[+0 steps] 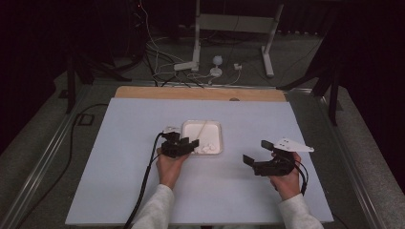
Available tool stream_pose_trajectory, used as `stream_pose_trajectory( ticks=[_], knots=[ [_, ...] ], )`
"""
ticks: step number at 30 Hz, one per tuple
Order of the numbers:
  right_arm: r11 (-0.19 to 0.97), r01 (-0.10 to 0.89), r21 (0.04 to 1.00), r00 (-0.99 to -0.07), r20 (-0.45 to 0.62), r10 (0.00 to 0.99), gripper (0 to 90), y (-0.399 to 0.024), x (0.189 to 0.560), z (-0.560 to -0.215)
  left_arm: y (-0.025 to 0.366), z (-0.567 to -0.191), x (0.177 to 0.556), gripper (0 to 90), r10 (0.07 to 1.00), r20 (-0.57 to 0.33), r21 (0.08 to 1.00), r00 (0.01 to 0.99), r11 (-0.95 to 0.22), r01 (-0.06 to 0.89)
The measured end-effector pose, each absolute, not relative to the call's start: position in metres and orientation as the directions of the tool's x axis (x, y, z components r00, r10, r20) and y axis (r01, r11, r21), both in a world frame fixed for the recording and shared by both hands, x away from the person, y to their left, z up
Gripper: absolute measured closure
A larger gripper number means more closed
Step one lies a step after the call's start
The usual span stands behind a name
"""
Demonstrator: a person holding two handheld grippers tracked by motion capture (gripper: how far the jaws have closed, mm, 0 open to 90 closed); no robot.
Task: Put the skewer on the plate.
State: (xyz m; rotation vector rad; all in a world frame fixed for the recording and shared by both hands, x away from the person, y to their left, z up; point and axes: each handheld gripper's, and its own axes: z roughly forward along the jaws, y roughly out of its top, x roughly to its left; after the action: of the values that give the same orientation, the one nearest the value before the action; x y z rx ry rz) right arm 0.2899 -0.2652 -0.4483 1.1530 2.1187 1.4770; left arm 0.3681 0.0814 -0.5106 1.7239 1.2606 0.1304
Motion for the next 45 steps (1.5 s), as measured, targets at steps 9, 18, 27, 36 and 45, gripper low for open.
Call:
stream_pose_trajectory(
  ticks=[9,18,27,36,45],
  knots=[
    [0.160,0.425,0.891,-0.630,0.164,0.759,0.2,-0.264,0.289,-0.449,0.093,-0.491,0.356,17.9,0.771,-0.376,0.788,0.514,-0.026,0.615],
    [0.183,0.415,0.891,-0.634,0.139,0.761,0.1,-0.264,0.286,-0.449,0.115,-0.461,0.333,1.2,0.745,-0.344,0.849,0.571,-0.012,0.528],
    [0.180,0.410,0.894,-0.628,0.134,0.766,0.0,-0.270,0.279,-0.452,0.149,-0.448,0.306,0.6,0.772,-0.252,0.900,0.583,-0.033,0.434],
    [0.164,0.411,0.897,-0.611,0.138,0.779,0.0,-0.282,0.271,-0.459,0.187,-0.454,0.282,0.6,0.795,-0.217,0.925,0.567,-0.018,0.379],
    [0.132,0.411,0.902,-0.595,0.155,0.789,0.0,-0.291,0.268,-0.465,0.221,-0.458,0.264,0.6,0.815,-0.246,0.939,0.525,0.067,0.336]
  ],
)
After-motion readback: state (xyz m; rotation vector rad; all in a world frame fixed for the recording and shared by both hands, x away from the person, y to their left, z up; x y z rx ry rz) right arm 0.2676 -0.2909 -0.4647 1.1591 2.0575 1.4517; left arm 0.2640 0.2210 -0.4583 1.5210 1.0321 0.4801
